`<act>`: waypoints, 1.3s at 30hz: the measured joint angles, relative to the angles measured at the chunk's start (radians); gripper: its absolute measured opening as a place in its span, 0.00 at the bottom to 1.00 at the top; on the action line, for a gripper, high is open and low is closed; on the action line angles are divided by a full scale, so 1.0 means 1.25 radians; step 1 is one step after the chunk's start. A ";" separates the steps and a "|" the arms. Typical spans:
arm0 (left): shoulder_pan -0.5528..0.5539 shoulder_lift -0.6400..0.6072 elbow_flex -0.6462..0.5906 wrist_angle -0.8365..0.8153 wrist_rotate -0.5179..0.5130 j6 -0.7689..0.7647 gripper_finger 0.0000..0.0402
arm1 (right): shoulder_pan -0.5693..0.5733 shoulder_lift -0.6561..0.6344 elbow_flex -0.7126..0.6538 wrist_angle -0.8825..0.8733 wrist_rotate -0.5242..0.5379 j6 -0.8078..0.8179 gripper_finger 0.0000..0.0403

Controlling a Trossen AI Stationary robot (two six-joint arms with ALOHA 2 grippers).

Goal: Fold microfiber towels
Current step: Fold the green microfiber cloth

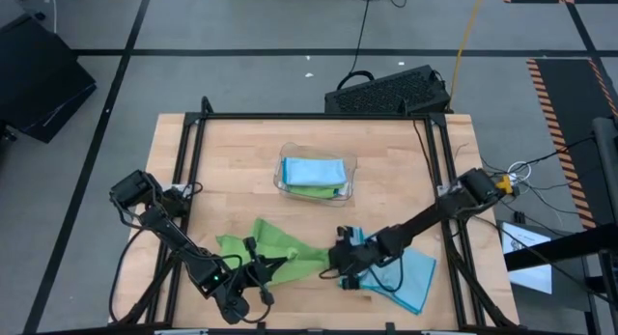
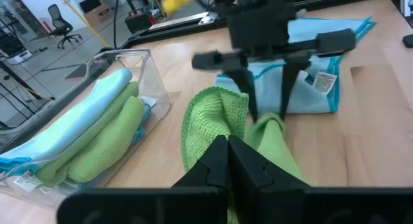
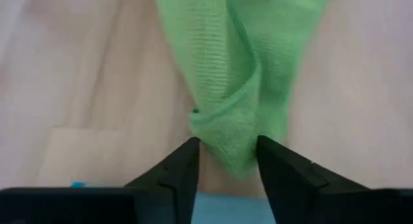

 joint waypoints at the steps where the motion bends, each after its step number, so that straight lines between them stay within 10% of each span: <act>1: 0.000 0.000 0.000 0.000 0.000 0.000 0.01 | 0.011 -0.004 0.000 -0.008 0.033 0.022 0.38; 10: 0.002 0.000 0.000 -0.001 -0.003 0.003 0.01 | 0.122 -0.004 0.000 0.062 0.271 0.164 0.45; 27: 0.002 0.000 0.000 0.004 -0.013 -0.001 0.01 | 0.133 0.096 0.004 0.085 0.281 0.554 0.40; 39: 0.007 0.000 0.000 0.005 -0.013 0.003 0.02 | 0.103 0.144 0.004 0.141 0.332 0.517 0.50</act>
